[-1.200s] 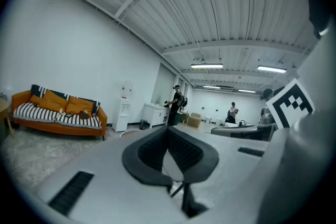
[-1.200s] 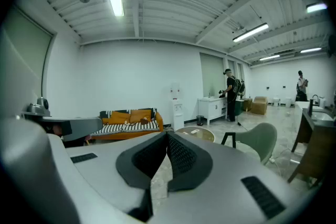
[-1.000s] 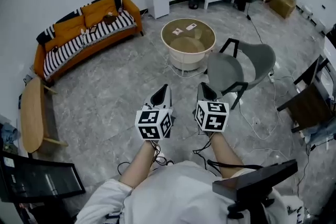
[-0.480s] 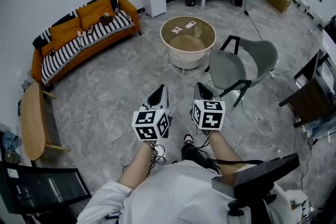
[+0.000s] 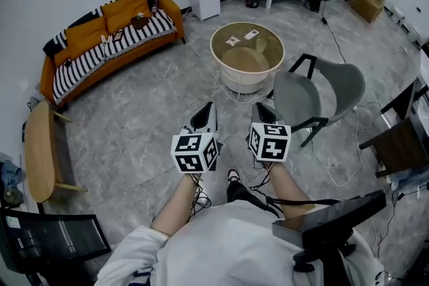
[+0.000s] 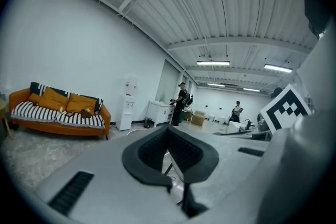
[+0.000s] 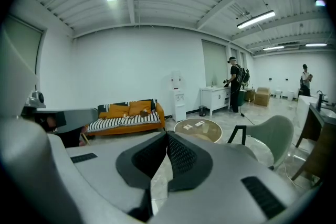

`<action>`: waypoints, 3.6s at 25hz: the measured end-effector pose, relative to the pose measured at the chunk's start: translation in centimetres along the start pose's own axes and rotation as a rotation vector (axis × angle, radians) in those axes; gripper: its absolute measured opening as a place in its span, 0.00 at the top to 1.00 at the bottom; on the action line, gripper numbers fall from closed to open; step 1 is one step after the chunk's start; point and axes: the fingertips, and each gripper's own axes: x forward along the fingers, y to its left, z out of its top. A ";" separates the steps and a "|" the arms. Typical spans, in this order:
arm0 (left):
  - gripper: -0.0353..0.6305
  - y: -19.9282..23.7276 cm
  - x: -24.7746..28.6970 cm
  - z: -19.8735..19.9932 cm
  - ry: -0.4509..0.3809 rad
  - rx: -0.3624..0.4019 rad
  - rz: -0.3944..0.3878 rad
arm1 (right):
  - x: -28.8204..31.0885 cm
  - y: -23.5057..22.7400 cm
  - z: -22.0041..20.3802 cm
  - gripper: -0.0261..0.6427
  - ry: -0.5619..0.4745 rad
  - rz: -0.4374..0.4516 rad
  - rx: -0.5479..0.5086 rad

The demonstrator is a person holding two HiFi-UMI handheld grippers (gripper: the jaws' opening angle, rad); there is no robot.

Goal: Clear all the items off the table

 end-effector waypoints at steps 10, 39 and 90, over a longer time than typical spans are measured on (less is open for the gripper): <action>0.94 3.3 10.3 2.7 -0.002 -0.005 0.041 | 9.6 -3.9 4.7 0.92 0.001 0.030 0.002; 0.94 5.3 32.0 4.1 0.094 0.055 -0.015 | 25.9 -17.6 8.5 0.92 0.035 -0.057 0.160; 0.94 21.9 72.3 1.9 0.371 -0.062 -0.080 | 61.0 -32.3 16.8 0.92 0.146 -0.197 0.268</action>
